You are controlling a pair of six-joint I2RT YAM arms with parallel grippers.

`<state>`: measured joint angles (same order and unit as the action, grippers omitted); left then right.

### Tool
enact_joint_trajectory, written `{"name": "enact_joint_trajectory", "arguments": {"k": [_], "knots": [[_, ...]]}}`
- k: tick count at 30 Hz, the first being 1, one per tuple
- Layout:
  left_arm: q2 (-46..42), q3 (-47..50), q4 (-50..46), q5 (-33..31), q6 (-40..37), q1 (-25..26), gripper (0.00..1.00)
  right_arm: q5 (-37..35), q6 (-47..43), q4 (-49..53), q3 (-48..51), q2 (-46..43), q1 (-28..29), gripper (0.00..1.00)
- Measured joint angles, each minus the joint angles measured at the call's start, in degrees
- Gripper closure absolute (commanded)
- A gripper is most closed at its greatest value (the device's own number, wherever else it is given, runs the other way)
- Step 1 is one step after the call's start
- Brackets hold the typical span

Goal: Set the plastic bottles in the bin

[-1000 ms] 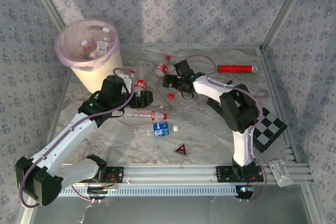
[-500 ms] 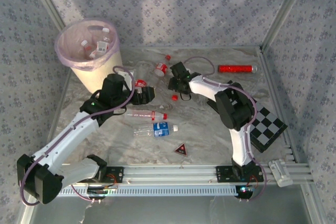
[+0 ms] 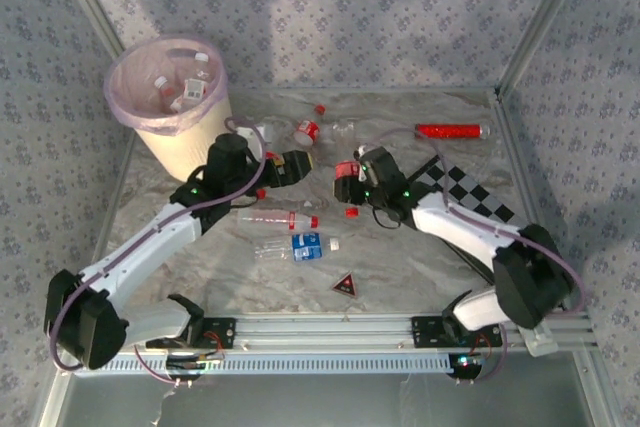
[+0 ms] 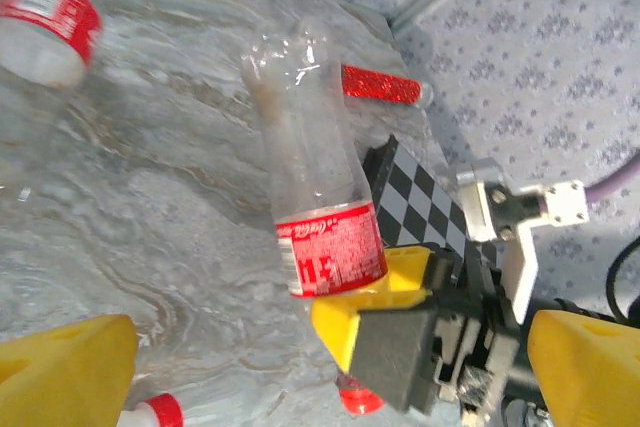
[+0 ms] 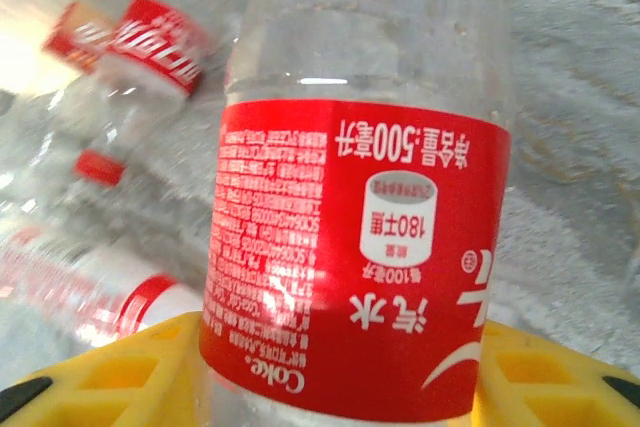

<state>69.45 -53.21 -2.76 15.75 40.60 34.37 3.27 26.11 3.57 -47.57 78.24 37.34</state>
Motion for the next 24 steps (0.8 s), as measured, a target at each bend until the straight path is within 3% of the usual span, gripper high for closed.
{"name": "enact_joint_trajectory", "arguments": {"k": [6, 12, 19, 24], "knots": [[4.17, -2.86, -0.15, 0.0, -0.66, 2.36, 0.0, 3.63, -3.41, -6.71, 7.32, -7.1, 4.46, 0.78], [7.96, -4.76, 1.4, 0.13, -0.59, 3.54, 0.02, 2.36, -4.81, -14.69, 11.06, -10.75, 7.91, 0.81], [12.22, -4.76, 3.82, 1.01, 1.31, 3.91, 0.23, -1.03, -5.88, -19.04, 12.26, -10.6, 10.75, 0.82], [12.35, -4.83, 4.98, 1.18, 1.38, 3.91, 0.44, -3.43, -6.75, -19.45, 12.22, -9.75, 12.15, 0.78]]}}
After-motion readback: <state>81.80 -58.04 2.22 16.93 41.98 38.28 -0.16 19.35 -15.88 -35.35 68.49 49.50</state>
